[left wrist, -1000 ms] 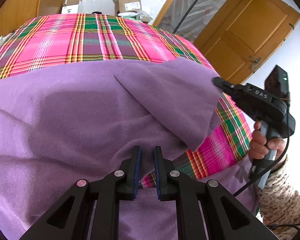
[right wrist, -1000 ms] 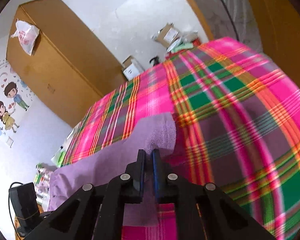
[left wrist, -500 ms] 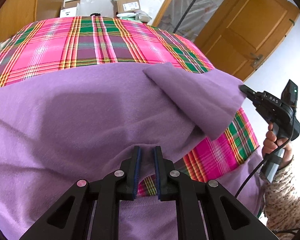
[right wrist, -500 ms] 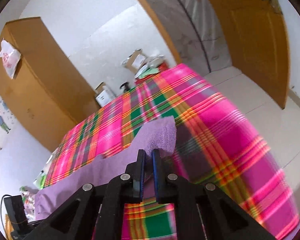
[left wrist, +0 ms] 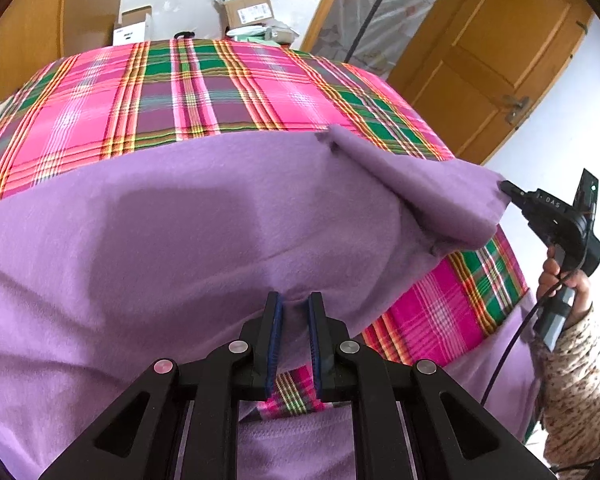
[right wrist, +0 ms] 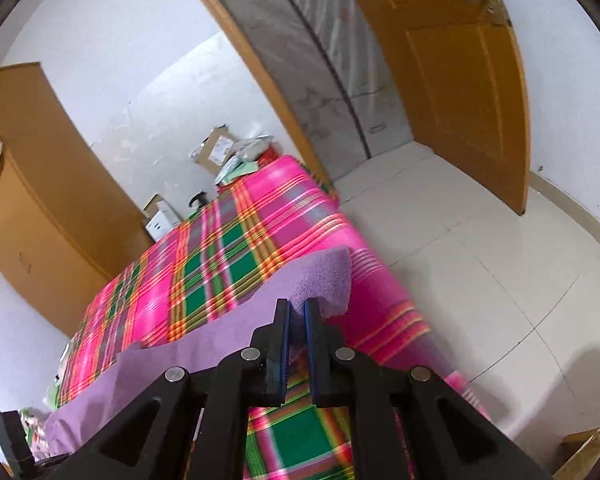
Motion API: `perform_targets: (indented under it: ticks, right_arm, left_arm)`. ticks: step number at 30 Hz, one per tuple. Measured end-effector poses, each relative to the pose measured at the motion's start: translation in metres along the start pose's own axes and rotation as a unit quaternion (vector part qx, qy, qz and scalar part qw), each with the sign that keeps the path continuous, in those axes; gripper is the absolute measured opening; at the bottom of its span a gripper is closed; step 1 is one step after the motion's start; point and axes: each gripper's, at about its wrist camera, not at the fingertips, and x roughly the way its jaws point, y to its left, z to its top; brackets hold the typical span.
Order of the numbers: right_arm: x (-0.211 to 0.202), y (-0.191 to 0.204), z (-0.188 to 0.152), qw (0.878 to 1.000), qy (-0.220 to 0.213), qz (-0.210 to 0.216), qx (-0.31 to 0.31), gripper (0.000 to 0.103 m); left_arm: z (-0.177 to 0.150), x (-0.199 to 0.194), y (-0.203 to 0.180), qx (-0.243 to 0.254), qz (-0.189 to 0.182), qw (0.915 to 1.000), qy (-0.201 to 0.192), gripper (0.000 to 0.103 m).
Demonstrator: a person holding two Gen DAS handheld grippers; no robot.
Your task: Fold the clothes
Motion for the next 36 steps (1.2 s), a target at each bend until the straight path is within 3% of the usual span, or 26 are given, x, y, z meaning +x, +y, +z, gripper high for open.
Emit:
perform_targets:
  ticks: [9,10,11,18,24,28,36]
  right_arm:
    - [-0.001,-0.025,0.016,0.998,-0.022,-0.056,0.001,0.008]
    - [-0.001,-0.028,0.018,0.998,-0.023,-0.061,0.002,0.008]
    - [-0.001,-0.031,0.019,0.997,-0.026,-0.07,0.001,0.008]
    - [0.006,-0.047,0.024,0.994,-0.021,-0.111,-0.001,0.007]
    - [0.015,-0.05,0.021,0.992,-0.012,-0.122,-0.004,0.008]
    - [0.018,-0.055,0.02,0.993,-0.004,-0.122,0.007,0.008]
    - [0.02,-0.055,0.02,0.992,-0.004,-0.122,0.01,0.008]
  left_arm:
    - [0.005,0.008,-0.021,0.051,0.008,0.9986,0.008,0.013]
    - [0.004,0.009,-0.024,0.06,0.007,0.9981,0.01,0.021]
    - [0.003,0.01,-0.028,0.069,0.004,0.9975,0.01,0.024]
    - [-0.005,0.013,-0.052,0.133,0.007,0.9911,0.009,0.028]
    - [-0.013,0.017,-0.063,0.166,0.028,0.9856,0.017,0.029]
    - [-0.021,0.016,-0.072,0.191,0.016,0.9813,0.021,0.032]
    - [-0.025,0.025,-0.084,0.225,0.059,0.9724,0.014,0.033]
